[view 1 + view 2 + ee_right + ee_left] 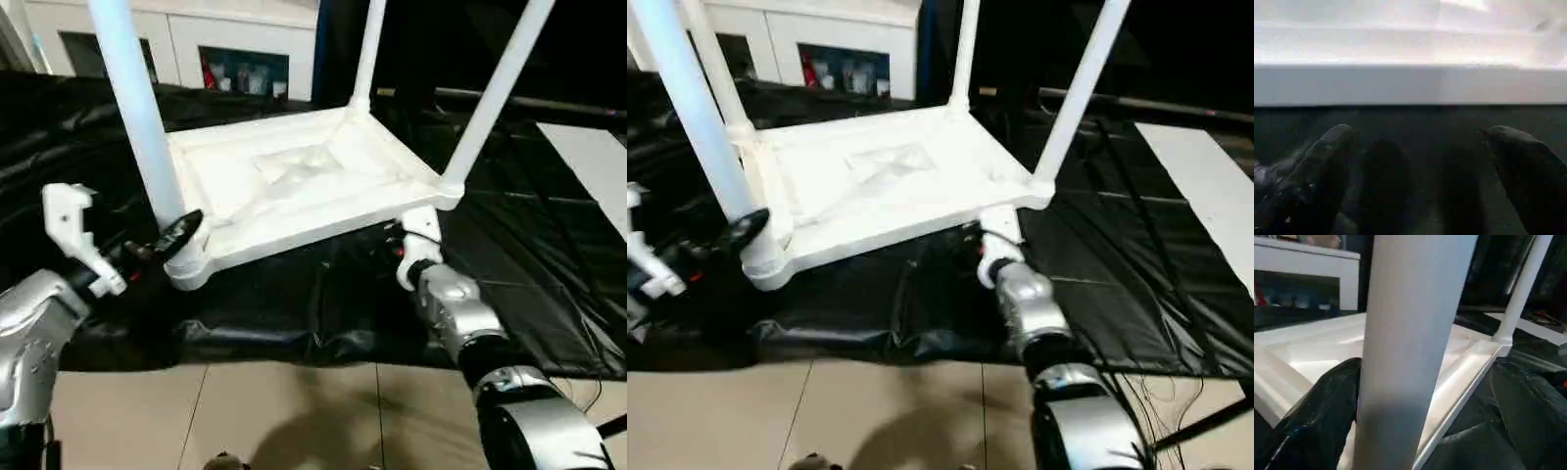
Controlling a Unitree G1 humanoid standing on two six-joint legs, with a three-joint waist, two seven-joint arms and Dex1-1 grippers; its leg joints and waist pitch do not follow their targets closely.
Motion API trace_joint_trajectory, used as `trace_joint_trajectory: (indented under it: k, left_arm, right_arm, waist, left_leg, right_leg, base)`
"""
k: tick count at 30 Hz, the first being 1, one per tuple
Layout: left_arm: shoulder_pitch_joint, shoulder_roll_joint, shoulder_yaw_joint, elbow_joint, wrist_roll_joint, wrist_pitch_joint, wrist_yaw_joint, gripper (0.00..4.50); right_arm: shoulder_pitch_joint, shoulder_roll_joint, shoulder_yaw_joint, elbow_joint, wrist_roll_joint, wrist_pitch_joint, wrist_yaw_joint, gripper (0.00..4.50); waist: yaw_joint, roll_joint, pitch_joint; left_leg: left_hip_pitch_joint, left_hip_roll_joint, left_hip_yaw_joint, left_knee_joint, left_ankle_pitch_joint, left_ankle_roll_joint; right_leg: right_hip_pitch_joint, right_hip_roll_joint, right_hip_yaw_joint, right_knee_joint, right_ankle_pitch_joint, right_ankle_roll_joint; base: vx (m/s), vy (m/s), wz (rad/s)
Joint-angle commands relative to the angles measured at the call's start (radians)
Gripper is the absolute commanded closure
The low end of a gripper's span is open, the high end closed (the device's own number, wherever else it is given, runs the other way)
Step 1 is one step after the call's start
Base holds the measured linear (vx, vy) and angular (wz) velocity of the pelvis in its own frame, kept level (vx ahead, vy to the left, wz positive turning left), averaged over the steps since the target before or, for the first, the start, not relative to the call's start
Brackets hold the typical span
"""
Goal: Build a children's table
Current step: Rotate table base
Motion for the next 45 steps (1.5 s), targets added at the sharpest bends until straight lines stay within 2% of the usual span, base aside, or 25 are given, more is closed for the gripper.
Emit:
trace_joint_trajectory:
  k: [1,2,5,6,8,9,10,13,14,16,18,20,22,26,27,29,33,37,45]
  left_arm:
    - [-0.013,0.010,-0.045,0.014,0.016,0.030,-0.021,0.00]
    - [-0.019,0.012,-0.059,0.023,0.013,0.033,-0.037,0.00]
    - [-0.023,0.005,-0.077,-0.013,-0.033,0.062,-0.081,0.00]
    - [-0.022,0.001,-0.096,-0.079,-0.099,0.106,-0.123,0.00]
    - [-0.022,-0.001,-0.109,-0.125,-0.147,0.139,-0.151,0.00]
    - [-0.030,-0.003,-0.147,-0.222,-0.234,0.199,-0.188,0.00]
    - [-0.036,-0.006,-0.155,-0.238,-0.248,0.210,-0.190,0.00]
    - [-0.058,-0.020,-0.193,-0.280,-0.276,0.235,-0.195,0.00]
    - [-0.070,-0.030,-0.217,-0.300,-0.285,0.245,-0.199,0.00]
    - [-0.079,-0.040,-0.234,-0.312,-0.290,0.253,-0.201,0.00]
    - [-0.109,-0.072,-0.280,-0.327,-0.280,0.259,-0.192,0.00]
    - [-0.155,-0.124,-0.332,-0.313,-0.242,0.260,-0.165,0.00]
    - [-0.176,-0.141,-0.350,-0.290,-0.215,0.251,-0.145,0.00]
    - [-0.217,-0.155,-0.396,-0.224,-0.139,0.209,-0.127,0.00]
    - [-0.229,-0.157,-0.405,-0.209,-0.127,0.202,-0.122,0.00]
    - [-0.246,-0.166,-0.409,-0.190,-0.120,0.198,-0.113,0.00]
    - [-0.261,-0.186,-0.410,-0.175,-0.108,0.189,-0.103,0.00]
    - [-0.281,-0.225,-0.426,-0.159,-0.092,0.172,-0.093,0.00]
    - [-0.314,-0.267,-0.435,-0.094,-0.033,0.122,-0.053,0.00]
  right_arm:
    - [-0.037,-0.006,-0.003,0.017,-0.006,-0.009,-0.009,0.02]
    - [-0.049,-0.002,-0.006,0.028,-0.005,-0.011,-0.009,0.02]
    - [-0.061,0.000,-0.008,0.044,-0.009,-0.017,-0.009,0.02]
    - [-0.068,-0.001,-0.008,0.055,-0.012,-0.021,-0.009,0.02]
    - [-0.074,-0.002,-0.009,0.066,-0.014,-0.026,-0.010,0.02]
    - [-0.084,-0.006,-0.010,0.083,-0.016,-0.032,-0.013,0.02]
    - [-0.086,-0.007,-0.010,0.087,-0.017,-0.033,-0.013,0.02]
    - [-0.091,-0.012,-0.007,0.097,-0.021,-0.030,-0.017,0.02]
    - [-0.094,-0.015,-0.004,0.103,-0.025,-0.026,-0.020,0.02]
    - [-0.095,-0.017,-0.002,0.108,-0.028,-0.024,-0.021,0.02]
    - [-0.095,-0.015,0.002,0.112,-0.031,-0.027,-0.016,0.02]
    - [-0.098,-0.002,0.007,0.115,-0.038,-0.041,-0.006,0.02]
    - [-0.101,0.009,0.011,0.119,-0.040,-0.050,0.003,0.02]
    - [-0.101,0.043,0.027,0.116,-0.046,-0.069,0.031,0.02]
    - [-0.099,0.054,0.034,0.113,-0.047,-0.075,0.042,0.02]
    - [-0.095,0.073,0.041,0.108,-0.047,-0.082,0.068,0.02]
    - [-0.086,0.099,0.051,0.098,-0.048,-0.090,0.112,0.02]
    - [-0.072,0.141,0.077,0.086,-0.046,-0.113,0.216,0.02]
    - [-0.070,0.142,0.092,0.093,-0.068,-0.129,0.234,0.02]
  waist:
    - [-0.005,0.023,-0.066]
    - [-0.005,0.020,-0.069]
    - [-0.004,0.024,-0.075]
    - [-0.004,0.024,-0.075]
    - [-0.001,0.027,-0.079]
    - [0.001,0.024,-0.083]
    - [0.000,0.022,-0.082]
    - [-0.005,0.016,-0.082]
    - [-0.009,0.011,-0.080]
    - [-0.013,0.009,-0.077]
    - [-0.016,0.006,-0.076]
    - [-0.016,0.008,-0.077]
    - [-0.019,0.007,-0.077]
    - [-0.031,0.006,-0.074]
    - [-0.033,0.009,-0.075]
    - [-0.035,0.012,-0.076]
    - [-0.042,0.011,-0.077]
    - [-0.041,0.008,-0.079]
    - [-0.041,0.006,-0.077]
  left_leg:
    - [0.009,0.027,-0.004,-0.084,-0.215,-0.025]
    - [0.007,0.027,-0.003,-0.083,-0.194,-0.021]
    - [0.008,0.028,0.000,-0.080,-0.147,-0.016]
    - [0.009,0.028,0.001,-0.080,-0.143,-0.018]
    - [0.013,0.030,0.005,-0.078,-0.121,-0.018]
    - [0.012,0.031,0.008,-0.077,-0.113,-0.023]
    - [0.007,0.027,0.007,-0.077,-0.104,-0.024]
    - [0.004,0.025,0.010,-0.077,-0.113,-0.024]
    - [0.001,0.024,0.012,-0.077,-0.123,-0.023]
    - [0.002,0.024,0.014,-0.076,-0.138,-0.028]
    - [0.002,0.023,0.014,-0.075,-0.143,-0.029]
    - [0.005,0.024,0.016,-0.073,-0.137,-0.027]
    - [0.000,0.023,0.015,-0.074,-0.132,-0.026]
    - [-0.003,0.023,0.011,-0.076,-0.158,-0.026]
    - [-0.005,0.023,0.009,-0.075,-0.158,-0.027]
    - [0.000,0.023,0.010,-0.074,-0.163,-0.028]
    - [0.000,0.025,0.009,-0.075,-0.165,-0.022]
    - [0.000,0.026,0.011,-0.073,-0.139,0.000]
    - [0.002,0.027,0.010,-0.073,-0.148,0.006]
  right_leg:
    - [0.042,-0.078,0.068,-0.098,-0.165,-0.158]
    - [0.046,-0.079,0.067,-0.092,-0.132,-0.165]
    - [0.049,-0.079,0.066,-0.084,-0.037,-0.186]
    - [0.049,-0.080,0.065,-0.081,-0.025,-0.191]
    - [0.048,-0.078,0.064,-0.077,0.028,-0.208]
    - [0.051,-0.076,0.063,-0.070,0.066,-0.218]
    - [0.055,-0.077,0.063,-0.069,0.075,-0.218]
    - [0.061,-0.076,0.067,-0.072,0.063,-0.208]
    - [0.063,-0.077,0.070,-0.077,0.019,-0.196]
    - [0.062,-0.078,0.073,-0.082,-0.026,-0.181]
    - [0.061,-0.077,0.075,-0.088,-0.064,-0.169]
    - [0.057,-0.075,0.077,-0.089,-0.073,-0.165]
    - [0.061,-0.075,0.075,-0.089,-0.077,-0.162]
    - [0.061,-0.076,0.072,-0.098,-0.151,-0.140]
    - [0.061,-0.076,0.072,-0.099,-0.161,-0.136]
    - [0.057,-0.076,0.073,-0.099,-0.157,-0.143]
    - [0.057,-0.077,0.072,-0.098,-0.142,-0.163]
    - [0.058,-0.077,0.073,-0.094,-0.088,-0.188]
    - [0.058,-0.080,0.073,-0.099,-0.120,-0.189]
  base:
    - [0.000,0.000,0.00]
    - [0.000,0.000,0.00]
    - [0.000,0.000,0.00]
    - [0.000,0.000,0.00]
    - [0.000,0.000,0.00]
    - [0.000,0.000,0.00]
    - [0.000,0.000,0.00]
    - [0.000,0.000,0.00]
    - [0.000,0.000,0.00]
    - [0.000,0.000,0.00]
    - [0.000,0.000,0.00]
    - [0.000,0.000,0.00]
    - [0.000,0.000,0.00]
    - [0.000,0.000,0.00]
    - [0.000,0.000,0.00]
    - [0.000,0.000,0.00]
    - [0.000,0.000,0.00]
    - [0.000,0.000,0.00]
    - [0.000,0.000,0.00]
